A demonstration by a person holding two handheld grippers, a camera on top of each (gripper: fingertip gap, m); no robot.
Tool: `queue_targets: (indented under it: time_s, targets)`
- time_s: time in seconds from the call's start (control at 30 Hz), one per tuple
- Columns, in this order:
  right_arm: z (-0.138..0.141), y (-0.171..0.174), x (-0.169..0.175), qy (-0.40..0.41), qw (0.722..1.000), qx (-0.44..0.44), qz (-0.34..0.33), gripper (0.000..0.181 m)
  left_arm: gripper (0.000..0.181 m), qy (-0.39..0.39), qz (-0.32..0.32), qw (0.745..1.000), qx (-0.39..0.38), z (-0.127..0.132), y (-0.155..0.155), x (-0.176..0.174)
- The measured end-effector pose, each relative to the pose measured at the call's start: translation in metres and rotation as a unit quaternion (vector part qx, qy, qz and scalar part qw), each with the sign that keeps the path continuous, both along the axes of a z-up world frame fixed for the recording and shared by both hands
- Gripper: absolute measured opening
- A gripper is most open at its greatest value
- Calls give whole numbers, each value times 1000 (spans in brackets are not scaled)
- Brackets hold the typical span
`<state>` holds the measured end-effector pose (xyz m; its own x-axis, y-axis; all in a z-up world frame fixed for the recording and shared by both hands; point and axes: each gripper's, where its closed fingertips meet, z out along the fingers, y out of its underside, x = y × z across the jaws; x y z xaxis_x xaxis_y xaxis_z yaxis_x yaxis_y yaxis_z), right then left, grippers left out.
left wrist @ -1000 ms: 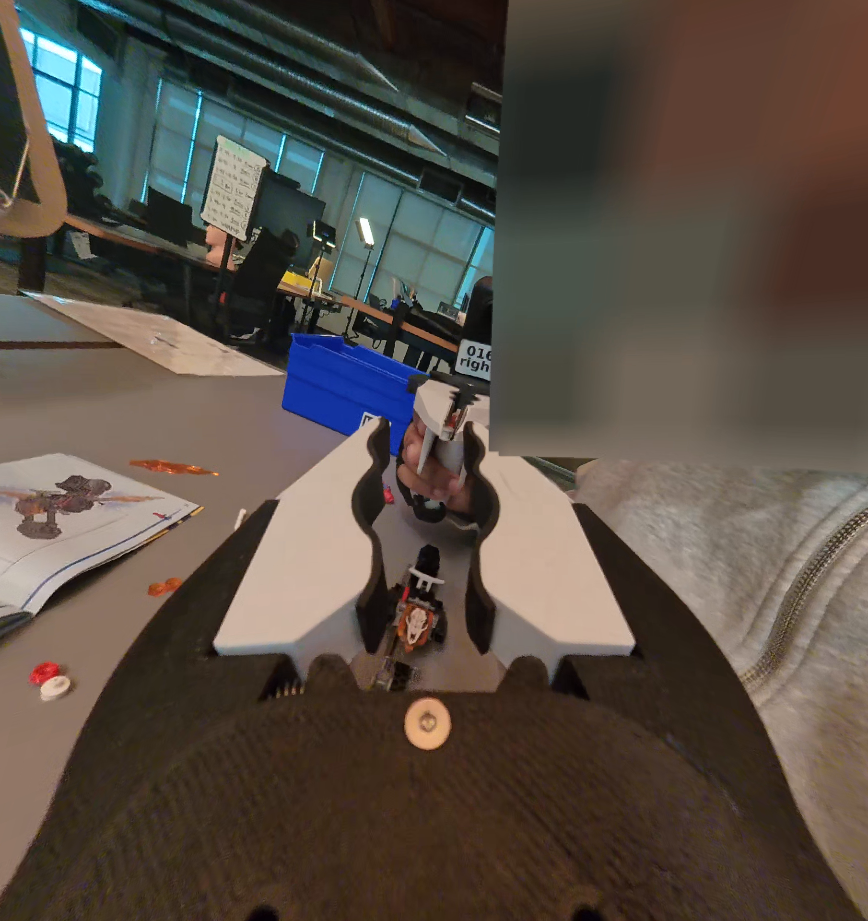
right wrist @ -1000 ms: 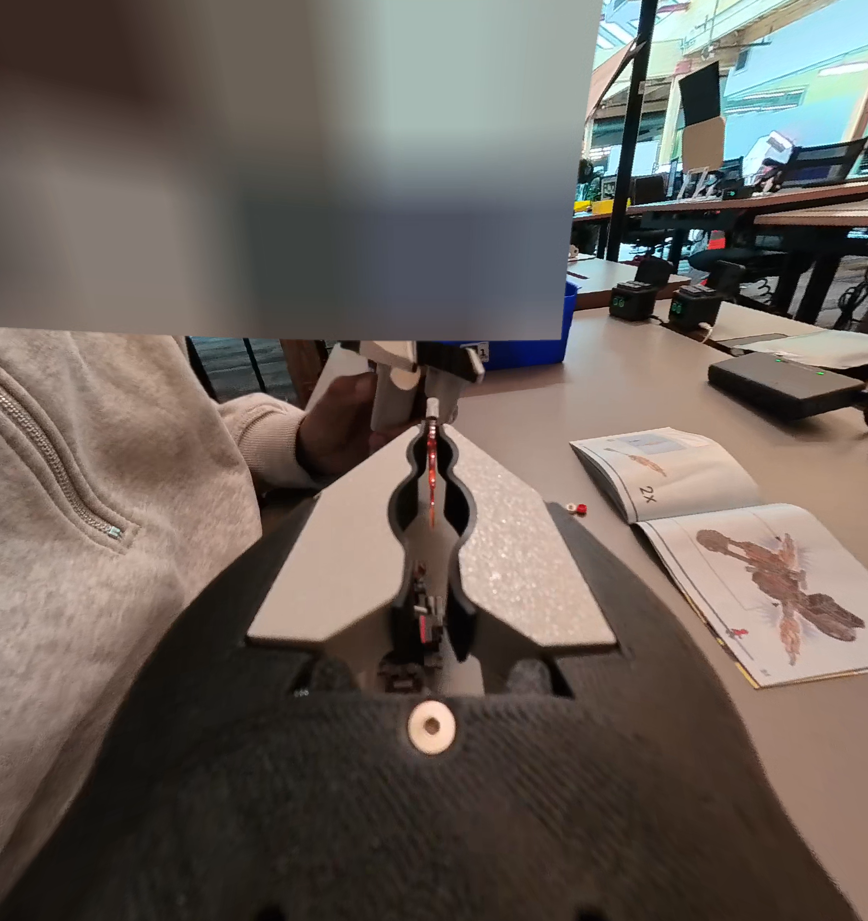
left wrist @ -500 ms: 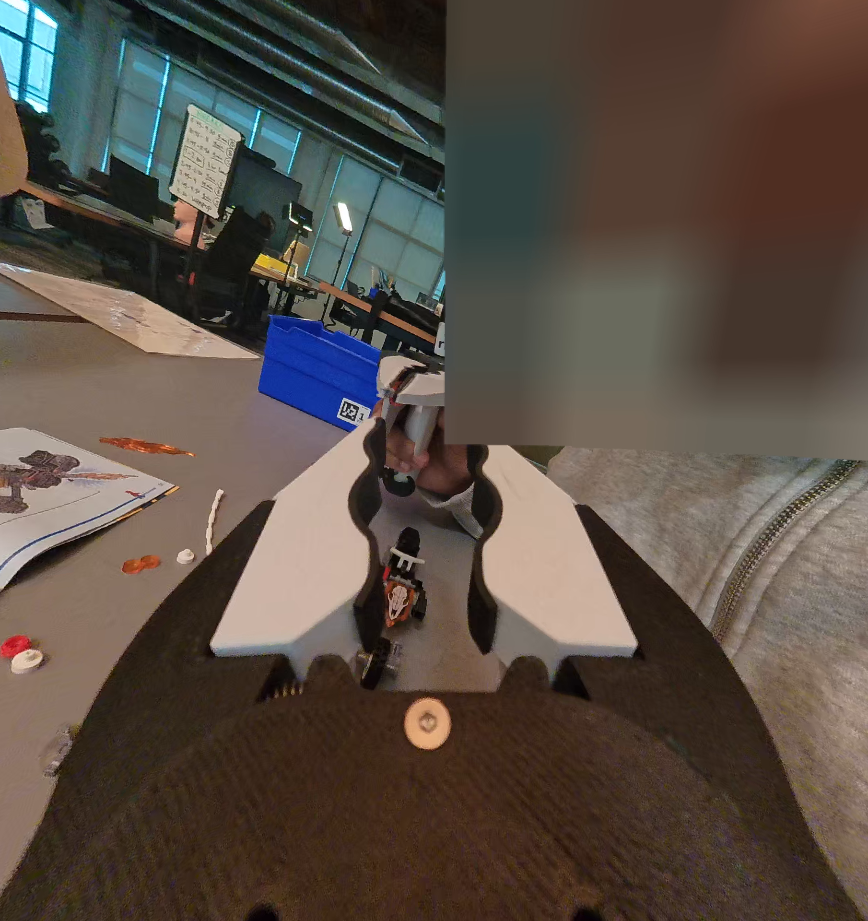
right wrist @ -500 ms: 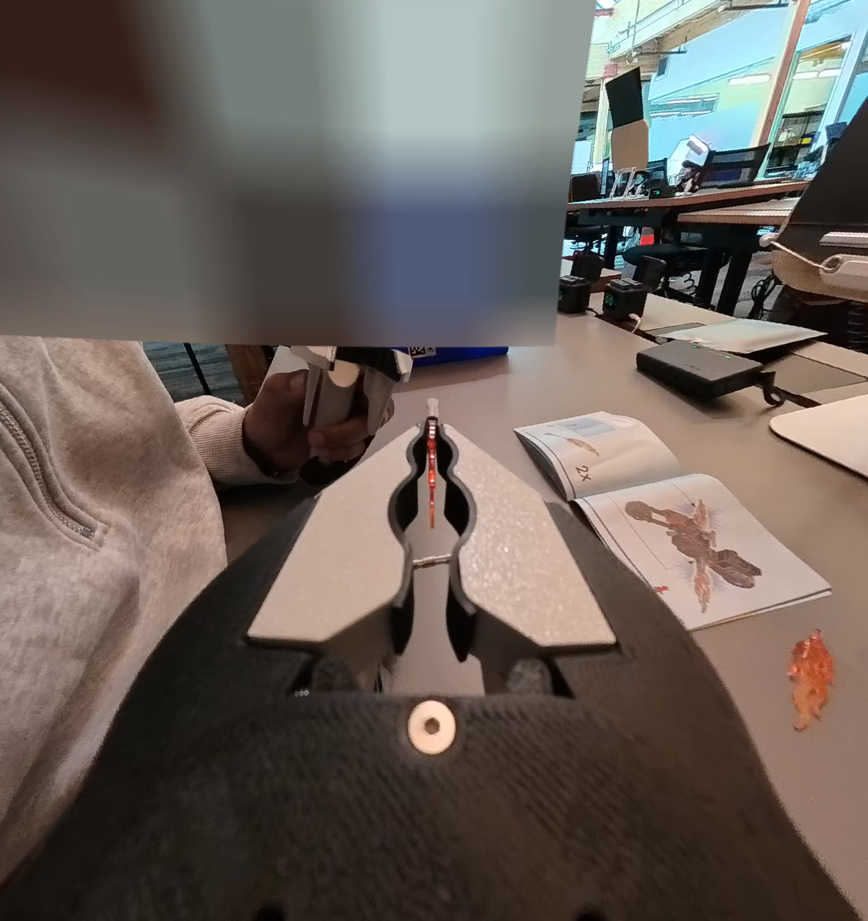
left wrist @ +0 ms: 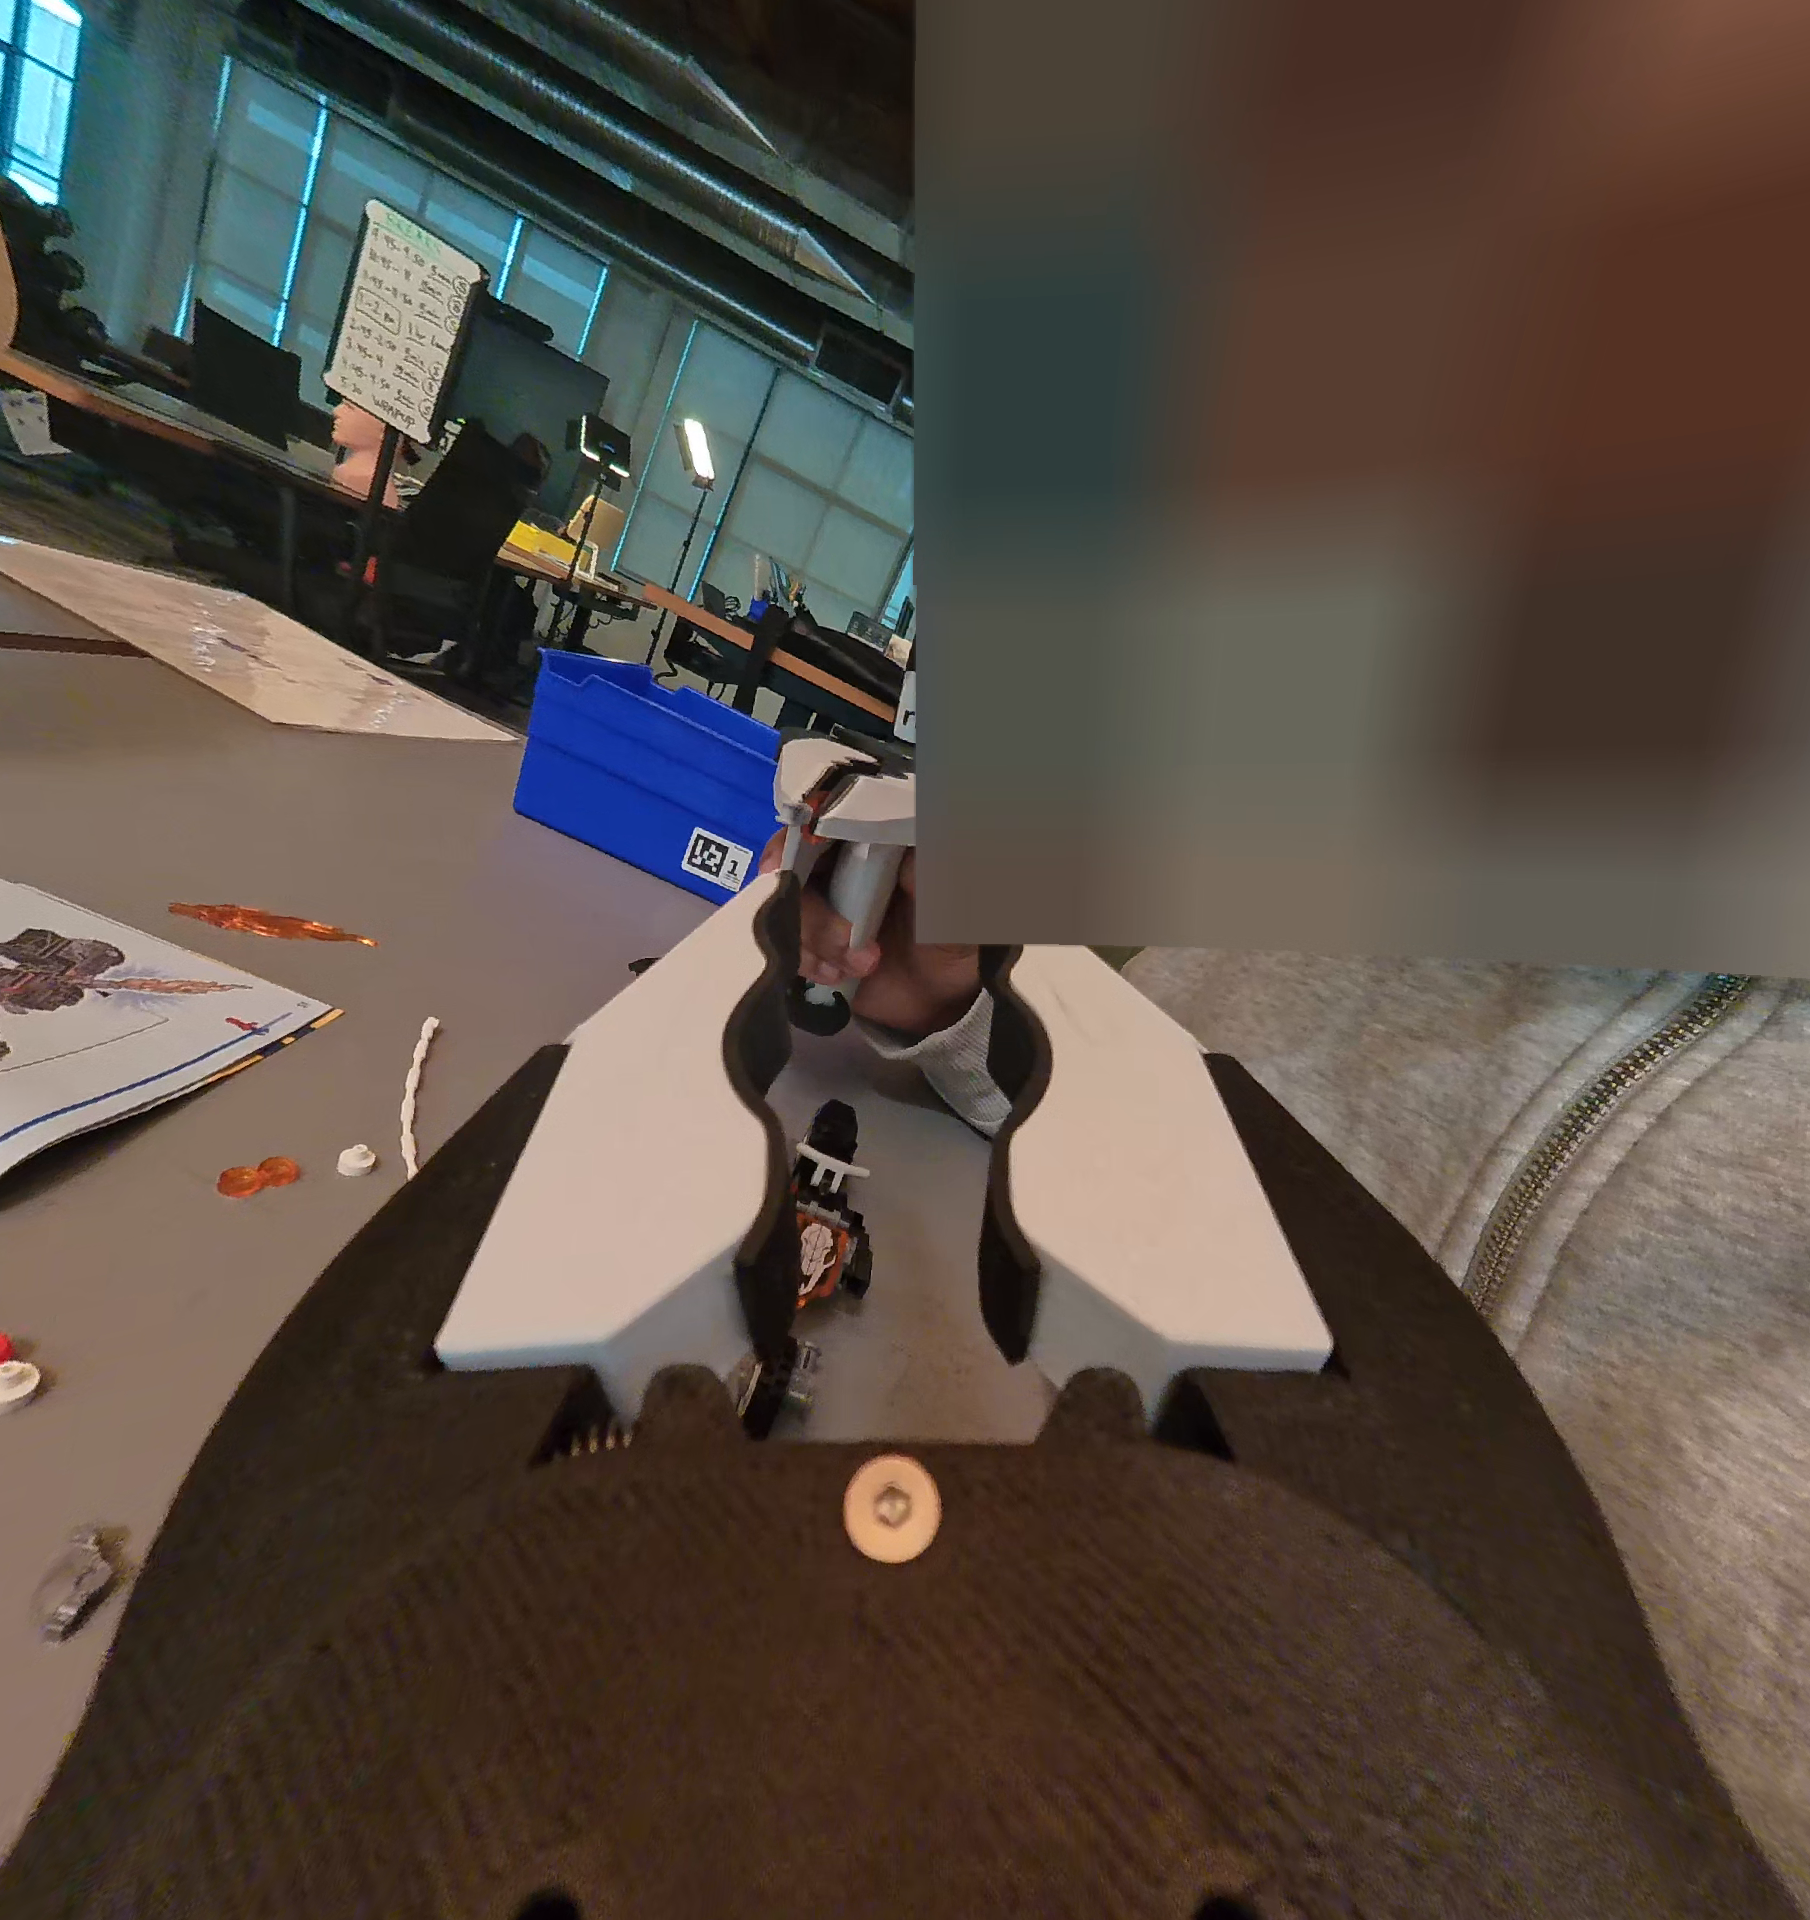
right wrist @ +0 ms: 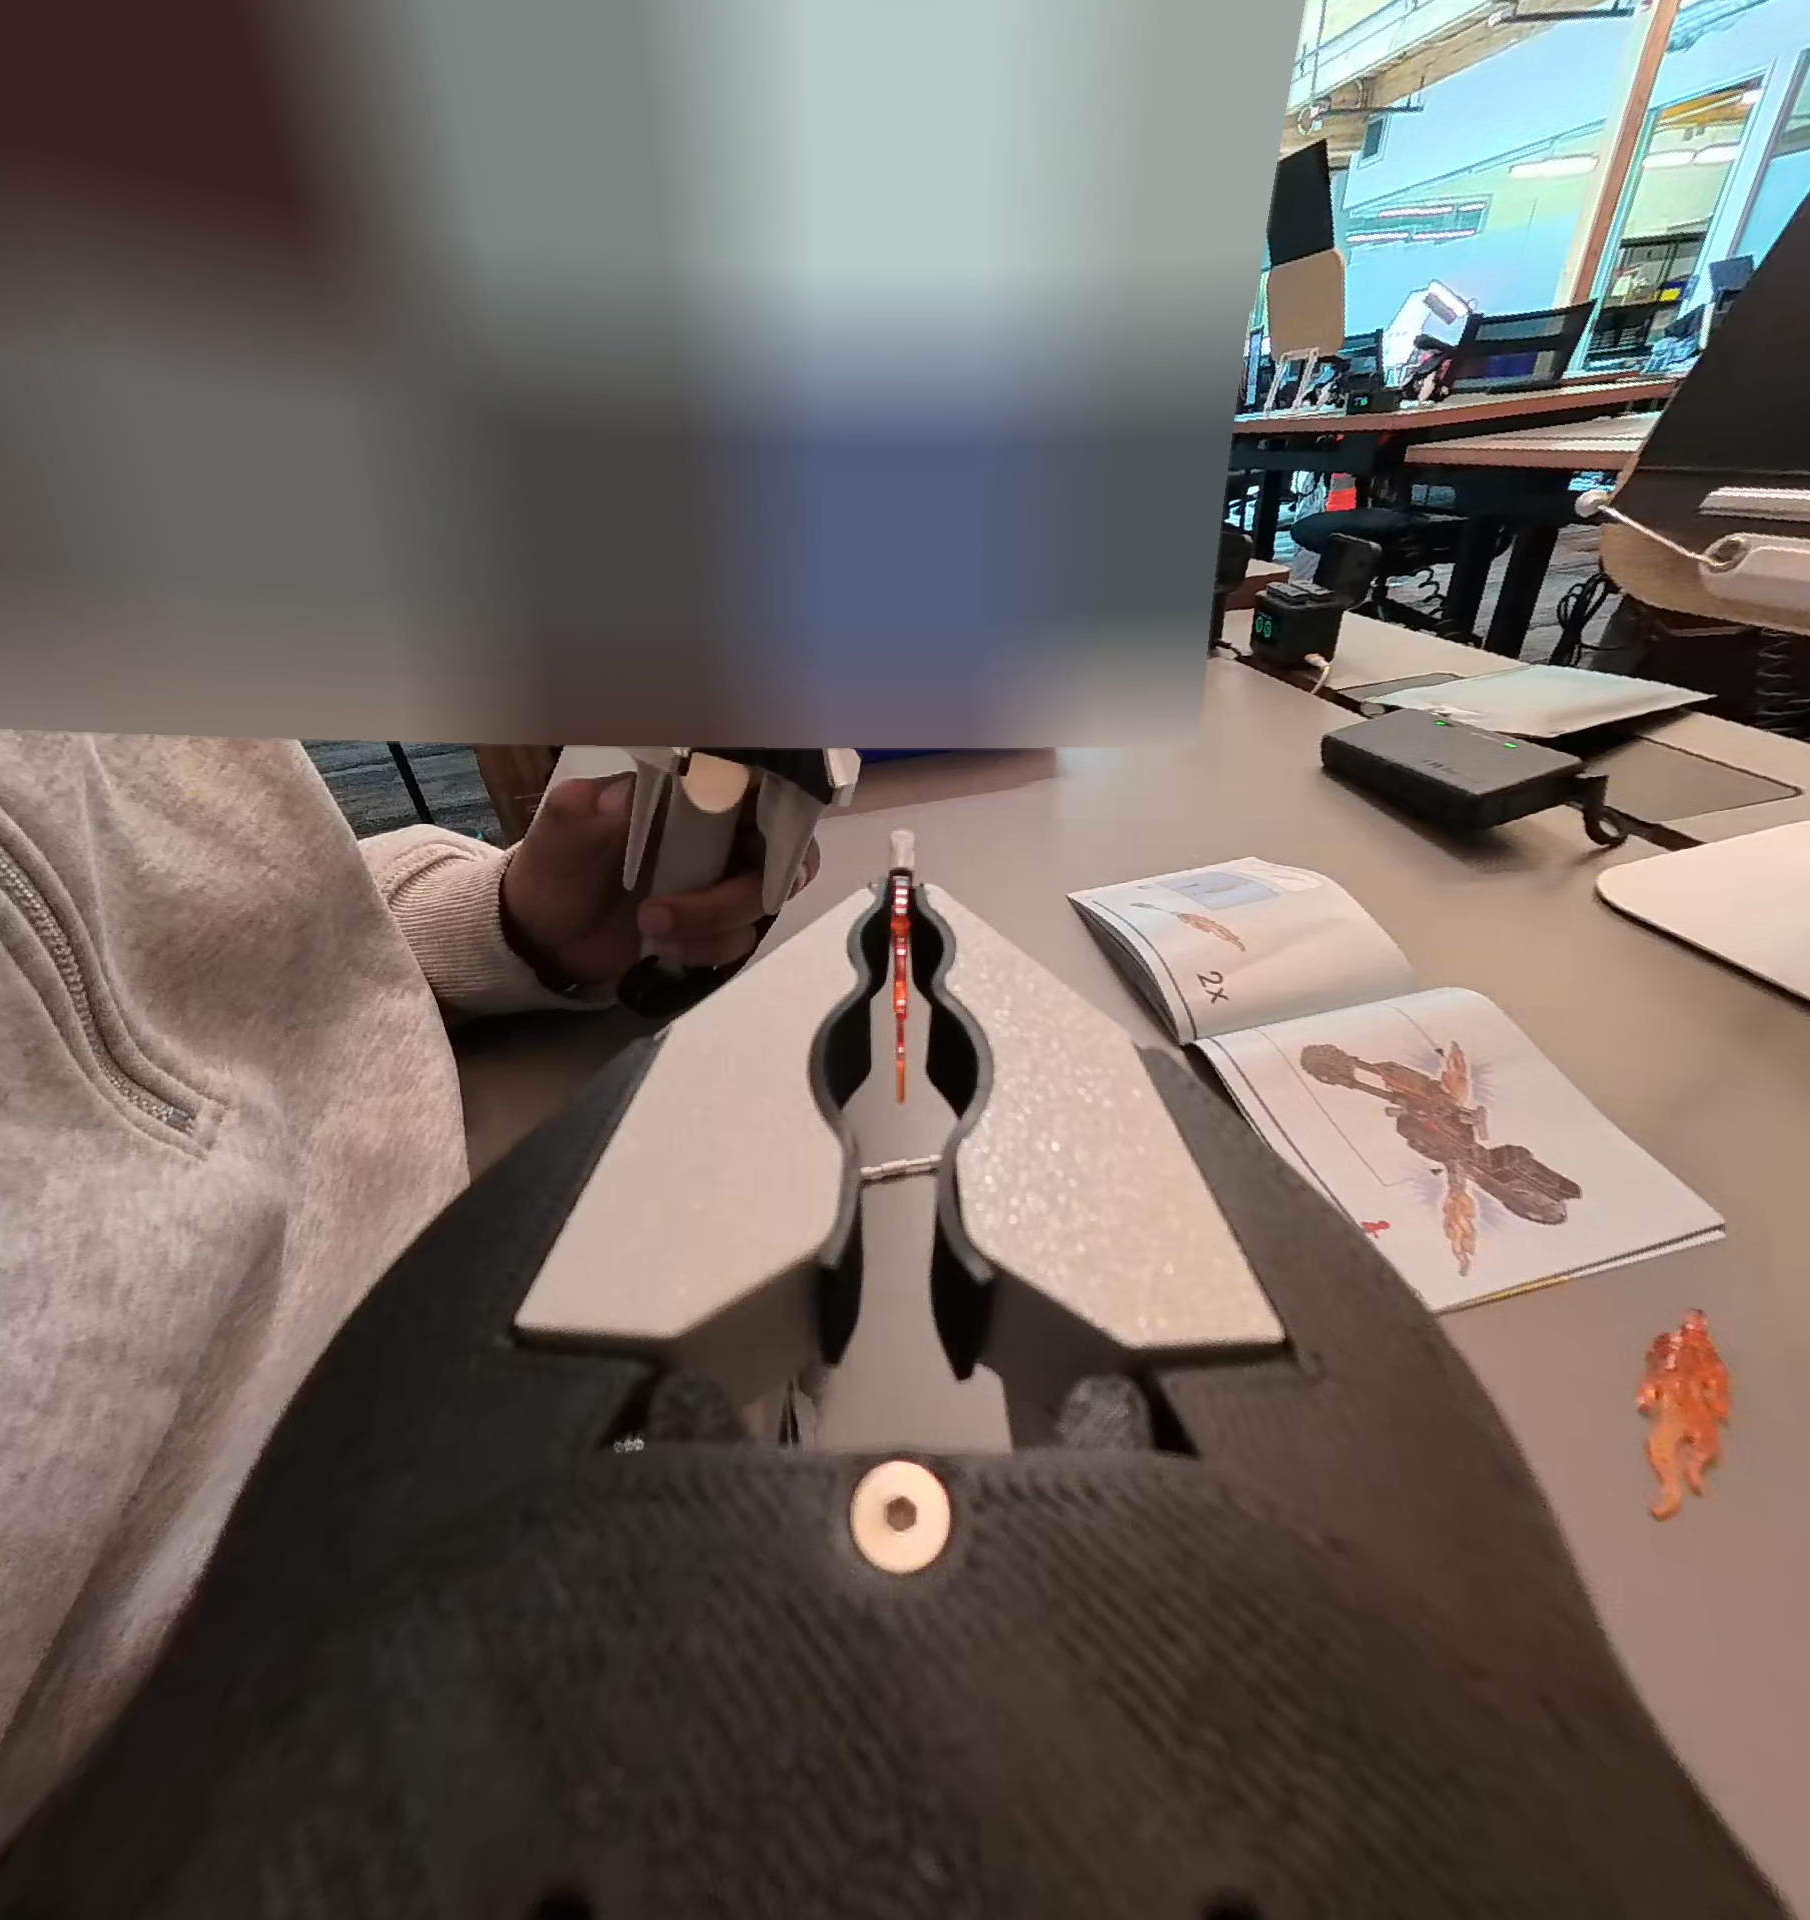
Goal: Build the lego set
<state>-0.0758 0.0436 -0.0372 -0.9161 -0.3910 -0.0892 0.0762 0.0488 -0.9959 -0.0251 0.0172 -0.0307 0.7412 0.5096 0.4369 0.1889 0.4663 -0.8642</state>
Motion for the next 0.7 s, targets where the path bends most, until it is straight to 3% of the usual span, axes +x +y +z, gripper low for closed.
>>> queue_targets:
  time_s: [0.7]
  targets:
    - [0,0,-11,-7,1000,0,-23,0,32,-2,2,1000,-11,-2,2,0]
